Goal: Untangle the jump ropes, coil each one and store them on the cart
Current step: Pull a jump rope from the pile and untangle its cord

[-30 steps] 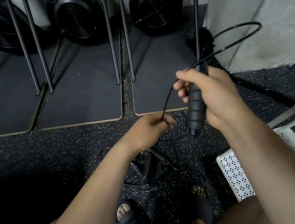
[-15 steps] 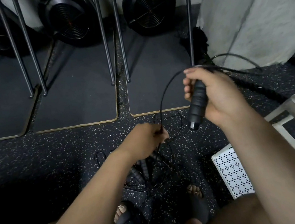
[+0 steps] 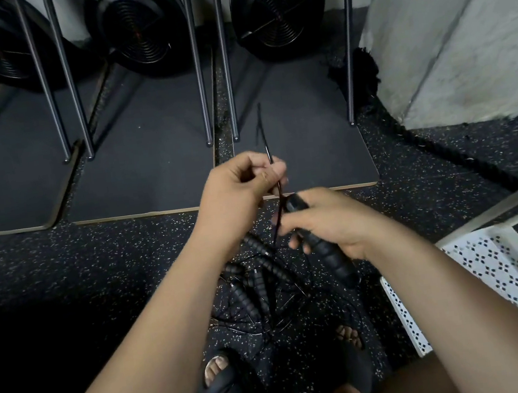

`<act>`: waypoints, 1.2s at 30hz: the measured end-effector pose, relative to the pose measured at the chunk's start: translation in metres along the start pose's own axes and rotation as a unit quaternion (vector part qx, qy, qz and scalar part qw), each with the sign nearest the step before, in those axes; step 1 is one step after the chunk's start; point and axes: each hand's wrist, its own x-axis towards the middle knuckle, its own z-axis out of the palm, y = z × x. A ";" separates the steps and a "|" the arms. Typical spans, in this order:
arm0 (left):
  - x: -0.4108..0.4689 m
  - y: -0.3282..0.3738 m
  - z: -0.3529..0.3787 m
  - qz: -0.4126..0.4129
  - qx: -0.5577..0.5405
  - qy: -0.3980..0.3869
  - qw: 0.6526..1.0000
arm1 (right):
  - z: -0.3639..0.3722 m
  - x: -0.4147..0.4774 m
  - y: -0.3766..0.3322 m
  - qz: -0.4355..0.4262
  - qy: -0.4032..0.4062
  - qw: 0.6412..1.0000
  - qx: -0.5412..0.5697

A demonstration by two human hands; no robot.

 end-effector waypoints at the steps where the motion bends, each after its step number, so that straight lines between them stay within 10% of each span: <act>1: 0.000 0.001 -0.002 -0.004 -0.020 0.007 1.000 | 0.004 0.001 0.001 0.007 -0.016 1.000 -0.013; 17: 0.011 -0.013 -0.016 -0.068 0.014 0.105 0.992 | 0.021 0.004 -0.003 -0.036 0.041 0.996 -0.072; 26: -0.001 -0.037 0.014 -0.098 0.203 0.001 0.974 | -0.026 -0.026 -0.027 -0.143 0.168 0.970 0.099; 36: -0.018 -0.043 0.029 -0.115 0.168 -0.234 0.951 | -0.052 -0.030 -0.036 -0.146 0.176 0.921 0.317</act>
